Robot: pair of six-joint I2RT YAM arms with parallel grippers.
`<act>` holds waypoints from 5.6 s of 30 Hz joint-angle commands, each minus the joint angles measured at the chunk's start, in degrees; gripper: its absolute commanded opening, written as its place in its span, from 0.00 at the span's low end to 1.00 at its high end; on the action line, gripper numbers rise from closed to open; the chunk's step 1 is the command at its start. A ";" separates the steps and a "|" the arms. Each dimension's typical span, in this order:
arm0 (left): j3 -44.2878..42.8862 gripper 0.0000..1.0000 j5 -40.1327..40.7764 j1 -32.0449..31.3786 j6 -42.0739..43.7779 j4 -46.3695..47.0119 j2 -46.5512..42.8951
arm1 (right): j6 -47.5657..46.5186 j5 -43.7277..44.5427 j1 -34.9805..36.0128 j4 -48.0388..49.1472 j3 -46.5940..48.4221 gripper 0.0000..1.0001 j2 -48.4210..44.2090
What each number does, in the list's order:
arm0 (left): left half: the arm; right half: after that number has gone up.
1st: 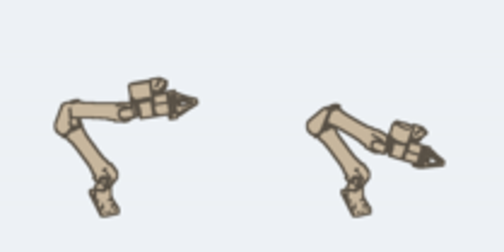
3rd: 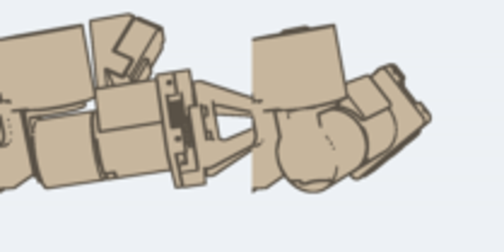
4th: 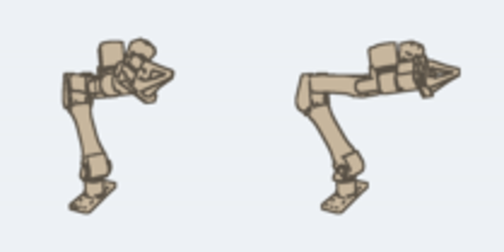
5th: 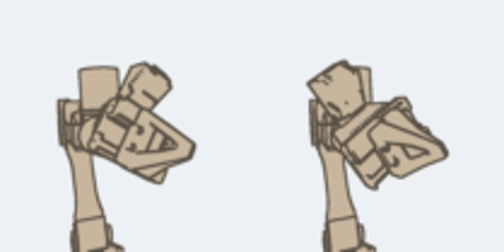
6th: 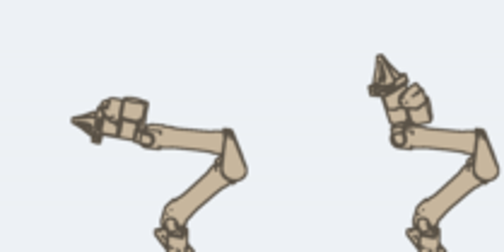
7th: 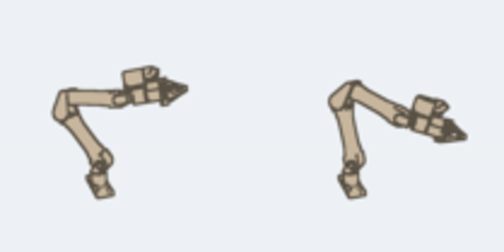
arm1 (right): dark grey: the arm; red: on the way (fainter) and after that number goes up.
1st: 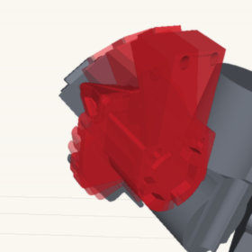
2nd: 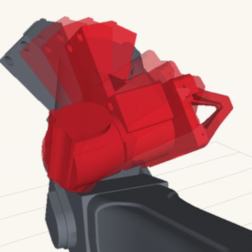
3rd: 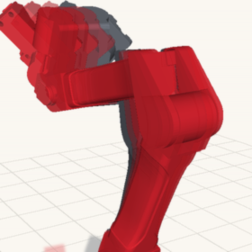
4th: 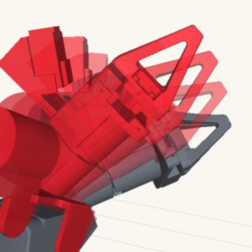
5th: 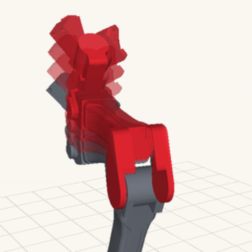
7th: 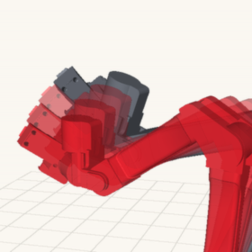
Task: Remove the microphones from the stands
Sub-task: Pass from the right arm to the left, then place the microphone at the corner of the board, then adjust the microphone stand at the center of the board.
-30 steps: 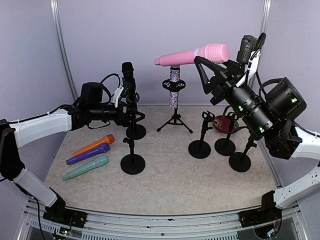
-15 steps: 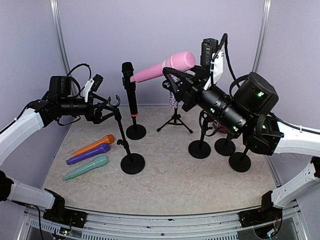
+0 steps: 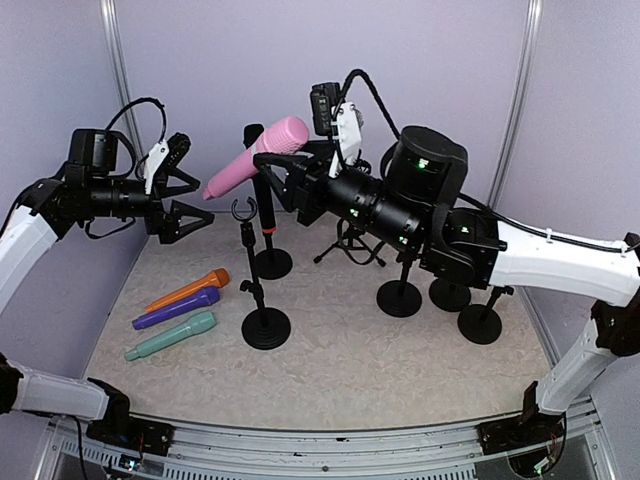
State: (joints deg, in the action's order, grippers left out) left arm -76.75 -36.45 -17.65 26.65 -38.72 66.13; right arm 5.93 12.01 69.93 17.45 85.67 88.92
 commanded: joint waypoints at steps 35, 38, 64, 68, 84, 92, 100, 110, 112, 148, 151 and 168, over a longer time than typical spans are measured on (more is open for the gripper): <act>10.06 0.00 10.07 11.38 28.35 -13.16 -5.05 | 7.09 -2.03 -1.81 -8.05 6.78 0.67 7.90; 13.93 0.00 11.97 14.15 33.24 -14.55 -5.62 | 6.78 1.51 -2.03 -9.61 4.38 0.67 6.11; 49.18 0.07 36.82 11.80 40.75 9.11 -4.48 | 11.12 6.80 -3.25 -14.19 -2.94 0.68 7.02; 48.83 0.33 36.95 10.87 40.31 7.32 -4.38 | 12.10 7.23 -3.35 -13.52 -5.83 0.68 6.39; 24.05 0.89 12.72 6.48 29.10 -9.52 -2.99 | 19.80 1.55 -4.21 -10.81 -19.14 0.65 12.79; 16.17 0.83 0.90 4.50 16.40 -2.24 4.48 | 16.36 3.68 -0.46 -12.22 -12.40 0.69 25.97; 20.86 0.75 0.68 -0.10 8.89 10.16 8.75 | 12.37 2.47 1.20 -10.58 -8.79 0.65 33.09; 21.80 0.65 -2.84 -1.61 5.40 17.01 14.54 | 14.10 4.43 0.05 -14.29 -7.56 0.54 37.09; 21.82 0.62 -4.38 -1.89 5.63 16.70 15.15 | 14.91 4.53 -0.86 -14.61 -7.60 0.52 37.49; 21.65 0.65 -11.01 2.34 11.38 0.99 9.12 | 12.07 7.27 -11.40 -17.17 -11.70 0.61 9.37; 21.59 0.65 -9.28 6.28 12.27 1.35 9.71 | 11.13 8.11 -10.87 -19.74 -9.16 0.64 6.78; 19.64 0.52 6.02 -1.21 -11.23 28.54 21.97 | 3.13 13.52 -0.85 -34.69 28.35 0.73 22.39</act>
State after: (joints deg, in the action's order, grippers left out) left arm -55.22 -33.08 -15.94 20.67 -16.67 86.30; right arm 10.66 24.77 68.84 -11.42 108.64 108.20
